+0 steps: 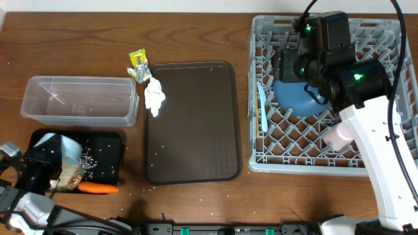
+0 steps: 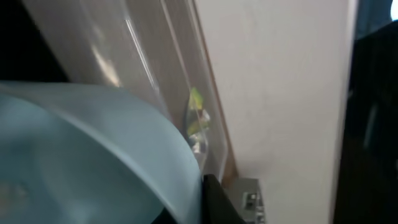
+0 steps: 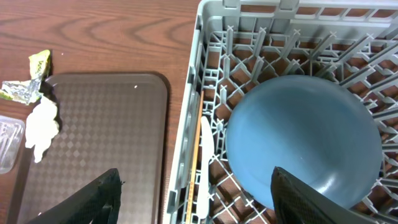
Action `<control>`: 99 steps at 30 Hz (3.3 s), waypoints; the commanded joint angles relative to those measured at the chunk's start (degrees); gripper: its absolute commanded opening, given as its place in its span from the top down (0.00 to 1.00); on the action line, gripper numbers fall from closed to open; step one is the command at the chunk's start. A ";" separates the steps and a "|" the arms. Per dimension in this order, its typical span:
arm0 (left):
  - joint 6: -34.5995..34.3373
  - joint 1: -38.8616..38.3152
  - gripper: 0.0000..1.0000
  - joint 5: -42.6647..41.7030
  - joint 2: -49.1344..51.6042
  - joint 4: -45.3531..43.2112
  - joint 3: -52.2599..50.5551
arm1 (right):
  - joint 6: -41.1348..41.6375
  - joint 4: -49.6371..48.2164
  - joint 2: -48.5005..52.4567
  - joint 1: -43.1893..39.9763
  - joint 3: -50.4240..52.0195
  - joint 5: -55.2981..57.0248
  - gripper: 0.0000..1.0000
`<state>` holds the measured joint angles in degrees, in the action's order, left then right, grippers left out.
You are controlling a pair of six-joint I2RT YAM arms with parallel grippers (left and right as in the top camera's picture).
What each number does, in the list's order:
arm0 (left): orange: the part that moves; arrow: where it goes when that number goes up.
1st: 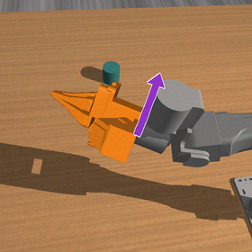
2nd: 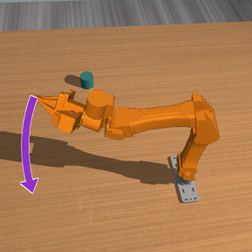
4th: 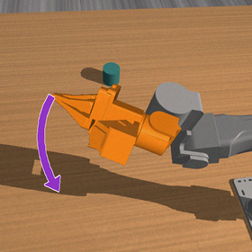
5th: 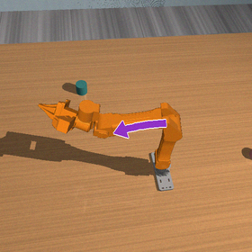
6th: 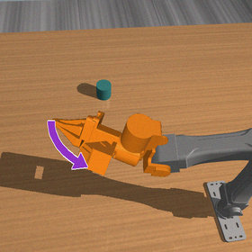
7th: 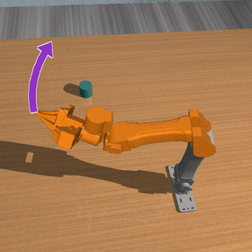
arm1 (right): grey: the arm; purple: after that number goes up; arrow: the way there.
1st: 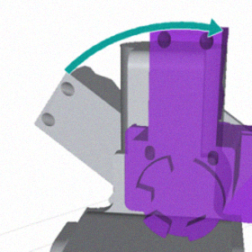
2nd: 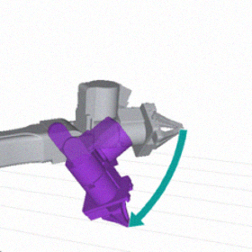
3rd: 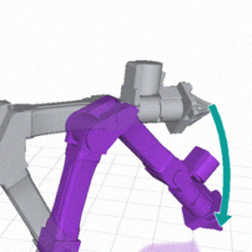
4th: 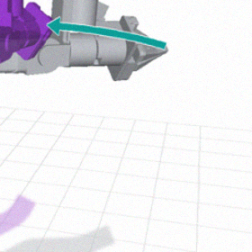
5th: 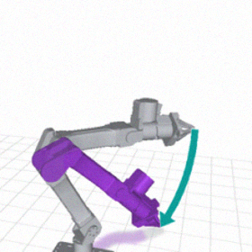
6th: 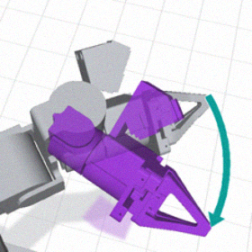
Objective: Sort waste into correct bins and load items into the dishwasher rack
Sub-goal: 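Tip the bowl with the left gripper to pour rice onto the black tray, then carry the empty bowl right to the rack's left side, then lower the bowl into the rack and open the left gripper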
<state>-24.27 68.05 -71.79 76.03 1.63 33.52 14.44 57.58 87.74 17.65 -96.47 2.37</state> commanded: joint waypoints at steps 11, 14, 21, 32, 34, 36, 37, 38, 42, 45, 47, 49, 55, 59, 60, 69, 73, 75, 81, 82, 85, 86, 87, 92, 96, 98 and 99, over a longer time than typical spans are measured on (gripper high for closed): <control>0.98 -2.86 0.94 4.98 -0.15 -4.15 0.35 | 0.31 -0.13 0.11 -0.33 -0.11 -0.07 0.29; -4.22 -2.27 0.94 -6.82 -0.31 -7.37 0.35 | 0.31 0.17 0.11 -0.33 -0.11 -0.04 0.29; -8.79 -2.12 0.94 -0.70 -0.50 -6.80 0.35 | 0.31 0.26 0.11 -0.33 -0.11 -0.07 0.28; -8.79 -4.68 0.94 -5.73 -1.97 -9.62 0.44 | 0.31 0.11 0.11 -0.33 -0.11 -0.28 0.29; -9.38 -5.73 0.94 -7.48 -4.28 -11.43 0.68 | 0.31 0.11 0.11 -0.33 -0.11 -0.28 0.29; -12.35 -6.73 0.94 -9.07 -8.52 -13.84 1.75 | 0.31 0.15 0.11 -0.33 -0.11 -0.31 0.29; -13.62 -7.21 0.94 -9.38 -10.67 -15.52 2.40 | 0.31 0.22 0.11 -0.33 -0.11 -0.28 0.28; -15.78 -8.00 0.94 -9.68 -13.73 -18.14 3.39 | 0.31 0.28 0.11 -0.33 -0.11 -0.28 0.28; -24.00 -12.17 0.94 -11.13 -20.06 -27.41 6.12 | 0.31 0.24 0.11 -0.33 -0.11 -0.28 0.28; -28.65 -18.03 0.94 -13.11 -19.41 -34.49 6.99 | 0.31 -0.11 0.11 -0.33 -0.11 -0.28 0.28; -28.76 -22.36 0.94 -13.25 -19.10 -34.97 6.99 | 0.33 -0.17 0.11 -0.33 -0.11 -0.28 0.28; -28.76 -27.28 0.94 -12.35 -18.69 -34.99 6.99 | 1.05 -0.24 0.11 -0.33 -0.11 -0.31 0.28; -28.76 -44.48 0.94 -2.91 -16.50 -34.97 7.02 | 1.86 -0.17 0.00 -0.63 -0.11 -0.22 0.30; -26.14 -56.50 0.94 3.32 -12.59 -35.85 6.99 | 5.49 0.28 -0.50 -3.39 -0.13 3.10 0.29; -25.46 -59.04 0.94 4.37 -11.26 -37.13 7.02 | 6.23 0.33 -0.63 -4.42 -0.13 3.23 0.29; -27.10 -79.71 0.94 10.99 8.20 -62.40 8.33 | 7.65 2.32 -1.16 -13.77 -0.13 2.10 0.28; -29.68 -85.66 0.94 12.96 17.68 -70.42 11.54 | 8.07 2.97 -1.16 -16.98 -0.13 1.68 0.28; -31.54 -88.63 0.94 12.92 22.21 -76.70 14.32 | 8.04 3.39 -1.16 -17.64 -0.13 1.70 0.28; -32.17 -95.84 0.94 9.86 31.30 -78.44 24.70 | 8.00 4.20 -1.16 -18.01 -0.13 1.70 0.27; -32.20 -96.61 0.94 9.35 32.46 -78.42 26.01 | 8.00 4.31 -1.16 -18.01 -0.13 1.70 0.28; -32.20 -97.66 0.94 8.83 35.36 -77.90 28.44 | 7.98 5.03 -1.16 -18.01 -0.13 1.70 0.27; -32.17 -97.63 0.94 9.31 36.11 -76.94 28.65 | 7.76 5.29 -1.16 -18.01 -0.13 1.70 0.27; -32.15 -97.53 0.94 9.77 36.74 -76.24 28.65 | 7.78 5.51 -1.16 -18.01 -0.13 1.73 0.27; -32.17 -96.61 0.94 9.92 40.68 -75.84 28.65 | 7.80 5.92 -1.16 -18.01 -0.11 1.70 0.28; -32.20 -96.63 0.94 10.03 42.82 -75.87 28.65 | 7.78 5.92 -1.16 -18.01 -0.13 1.73 0.28; -32.20 -96.63 0.94 10.14 43.89 -75.82 28.65 | 7.80 5.95 -1.16 -18.01 -0.11 1.73 0.27; -32.20 -96.63 0.94 10.10 44.52 -75.82 28.65 | 7.80 6.05 -1.16 -18.01 -0.11 1.70 0.28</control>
<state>-56.80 -28.60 -61.32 119.59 -73.56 60.90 21.76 63.42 87.68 -0.01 -96.47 3.84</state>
